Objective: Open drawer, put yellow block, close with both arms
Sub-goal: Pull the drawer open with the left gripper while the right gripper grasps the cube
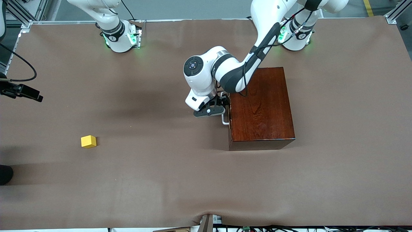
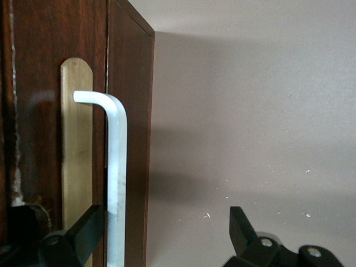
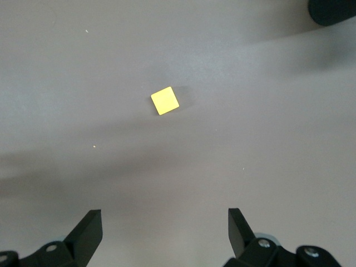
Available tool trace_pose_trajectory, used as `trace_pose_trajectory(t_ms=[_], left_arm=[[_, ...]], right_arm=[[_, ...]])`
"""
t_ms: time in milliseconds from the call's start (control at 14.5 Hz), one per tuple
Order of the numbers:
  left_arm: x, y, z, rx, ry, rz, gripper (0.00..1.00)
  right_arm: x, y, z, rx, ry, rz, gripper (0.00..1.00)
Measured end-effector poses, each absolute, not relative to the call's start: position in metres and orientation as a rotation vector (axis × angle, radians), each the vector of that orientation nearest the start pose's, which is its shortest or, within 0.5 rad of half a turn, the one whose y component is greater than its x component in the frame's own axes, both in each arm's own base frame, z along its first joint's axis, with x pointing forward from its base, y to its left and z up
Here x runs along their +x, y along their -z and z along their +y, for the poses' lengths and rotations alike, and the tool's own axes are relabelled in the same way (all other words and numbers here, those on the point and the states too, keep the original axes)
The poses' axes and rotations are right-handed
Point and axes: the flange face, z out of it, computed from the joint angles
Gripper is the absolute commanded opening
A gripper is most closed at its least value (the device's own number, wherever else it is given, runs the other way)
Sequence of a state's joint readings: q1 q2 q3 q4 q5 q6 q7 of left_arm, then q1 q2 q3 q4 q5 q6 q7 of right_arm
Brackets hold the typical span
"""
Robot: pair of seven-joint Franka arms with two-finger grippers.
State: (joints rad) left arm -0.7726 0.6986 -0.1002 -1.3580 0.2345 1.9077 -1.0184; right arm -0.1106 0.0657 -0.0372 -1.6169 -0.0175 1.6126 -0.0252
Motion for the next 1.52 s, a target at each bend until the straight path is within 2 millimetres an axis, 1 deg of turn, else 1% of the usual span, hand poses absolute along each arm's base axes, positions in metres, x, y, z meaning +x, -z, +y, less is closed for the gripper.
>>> trace_pose_trajectory(t_ms=[207, 346, 484, 622, 691, 760, 829, 968, 1106, 1244, 1382, 1521], left_arm=[[0.477, -0.291, -0.534, -2.925, 0.042, -0.085, 1.0], [0.471, -0.29, -0.541, -2.933, 0.057, -0.085, 1.0], [0.469, -0.293, -0.553, -2.974, 0.105, -0.126, 1.0], [0.463, -0.292, -0.569, -3.019, 0.154, -0.147, 1.0], [0.462, -0.292, -0.573, -3.025, 0.173, -0.149, 1.0], [0.46, -0.293, -0.578, -3.049, 0.197, -0.145, 1.0], [0.458, -0.294, -0.586, -3.087, 0.23, -0.133, 1.0], [0.453, -0.296, -0.598, -3.141, 0.278, -0.11, 1.0], [0.447, -0.304, -0.617, -3.23, 0.357, -0.088, 1.0], [0.439, -0.31, -0.633, -3.305, 0.425, -0.066, 1.0], [0.435, -0.312, -0.642, -3.349, 0.465, -0.05, 1.0], [0.436, -0.314, -0.644, -3.358, 0.477, -0.05, 1.0]], right_arm=[[0.57, -0.564, -0.086, -3.149, -0.12, 0.14, 1.0], [0.574, -0.556, -0.085, -3.149, -0.121, 0.098, 1.0], [0.575, -0.546, -0.083, -3.148, -0.134, 0.058, 1.0], [0.576, -0.54, -0.082, -3.148, -0.135, 0.042, 1.0], [0.578, -0.534, -0.081, -3.149, -0.123, 0.038, 1.0], [0.579, -0.524, -0.081, -3.151, -0.104, 0.031, 1.0], [0.581, -0.509, -0.08, -3.153, -0.085, 0.02, 1.0], [0.586, -0.465, -0.079, -3.156, -0.044, -0.026, 1.0], [0.592, -0.408, -0.079, -3.156, -0.04, -0.072, 1.0], [0.602, -0.349, -0.081, -3.156, -0.046, -0.094, 1.0], [0.614, -0.296, -0.082, -3.159, -0.023, -0.104, 1.0], [0.619, -0.249, -0.082, -3.161, -0.015, -0.109, 1.0]])
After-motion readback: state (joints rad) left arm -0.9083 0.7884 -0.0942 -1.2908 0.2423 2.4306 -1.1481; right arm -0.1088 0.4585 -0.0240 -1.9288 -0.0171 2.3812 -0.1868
